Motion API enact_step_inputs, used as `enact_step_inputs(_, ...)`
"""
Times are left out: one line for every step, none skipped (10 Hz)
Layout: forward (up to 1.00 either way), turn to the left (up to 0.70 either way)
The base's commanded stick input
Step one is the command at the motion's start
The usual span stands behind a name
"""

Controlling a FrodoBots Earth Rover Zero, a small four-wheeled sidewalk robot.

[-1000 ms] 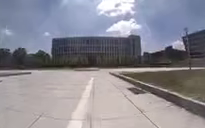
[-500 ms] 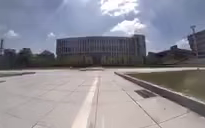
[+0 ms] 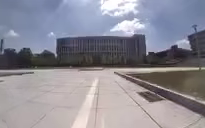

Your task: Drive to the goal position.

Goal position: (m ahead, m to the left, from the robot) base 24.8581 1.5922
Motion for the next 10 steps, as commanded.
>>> enact_step_inputs(0.50,0.00)
enact_step_inputs(0.50,0.00)
enact_step_inputs(0.50,0.00)
enact_step_inputs(0.50,0.00)
enact_step_inputs(0.50,0.00)
enact_step_inputs(0.50,0.00)
enact_step_inputs(0.50,0.00)
enact_step_inputs(0.50,0.00)
enact_step_inputs(0.50,0.00)
enact_step_inputs(0.50,0.00)
